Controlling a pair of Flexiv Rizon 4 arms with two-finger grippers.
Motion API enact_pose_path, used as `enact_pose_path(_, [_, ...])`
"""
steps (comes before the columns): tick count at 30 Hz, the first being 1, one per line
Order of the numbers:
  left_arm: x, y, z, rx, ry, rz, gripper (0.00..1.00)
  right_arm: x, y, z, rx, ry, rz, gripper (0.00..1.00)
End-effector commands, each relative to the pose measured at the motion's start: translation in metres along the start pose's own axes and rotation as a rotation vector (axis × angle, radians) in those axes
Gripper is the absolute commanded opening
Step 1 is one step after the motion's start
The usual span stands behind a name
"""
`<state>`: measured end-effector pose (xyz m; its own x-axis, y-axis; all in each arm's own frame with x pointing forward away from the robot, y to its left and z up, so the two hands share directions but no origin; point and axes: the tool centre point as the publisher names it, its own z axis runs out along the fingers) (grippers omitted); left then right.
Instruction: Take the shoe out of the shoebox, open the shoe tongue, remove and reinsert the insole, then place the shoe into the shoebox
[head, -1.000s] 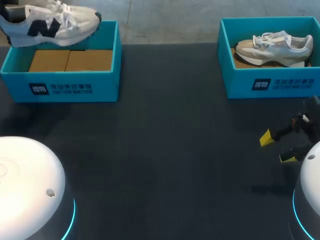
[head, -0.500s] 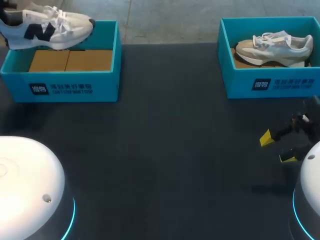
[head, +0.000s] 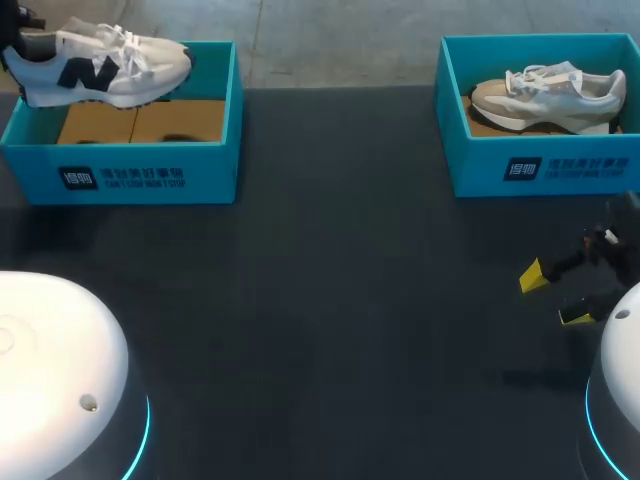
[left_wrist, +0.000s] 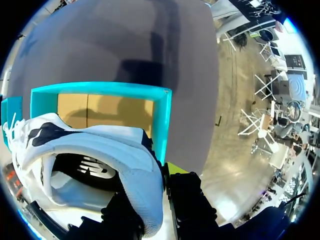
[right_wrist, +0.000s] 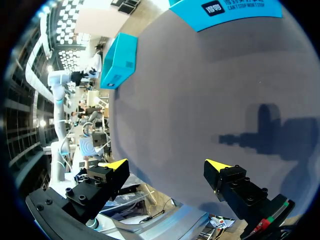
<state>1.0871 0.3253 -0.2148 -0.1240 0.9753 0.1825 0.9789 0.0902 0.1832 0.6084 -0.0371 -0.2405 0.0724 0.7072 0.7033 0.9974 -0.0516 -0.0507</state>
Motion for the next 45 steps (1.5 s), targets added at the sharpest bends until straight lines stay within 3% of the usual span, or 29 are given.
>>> enact_pose_path(1, [-0.005,-0.001,0.009,-0.012,0.019,0.003,0.00,0.001,-0.001,0.000,-0.001,-0.003,0.002,1.00])
enact_pose_path(19, [-0.015,-0.005,0.048,0.014,0.064,-0.011,0.00,0.001,-0.001,0.000,-0.001,-0.003,0.002,1.00])
enact_pose_path(45, [-0.037,-0.006,0.071,0.047,0.050,-0.001,0.00,0.001,-0.001,0.000,-0.001,-0.003,0.002,1.00])
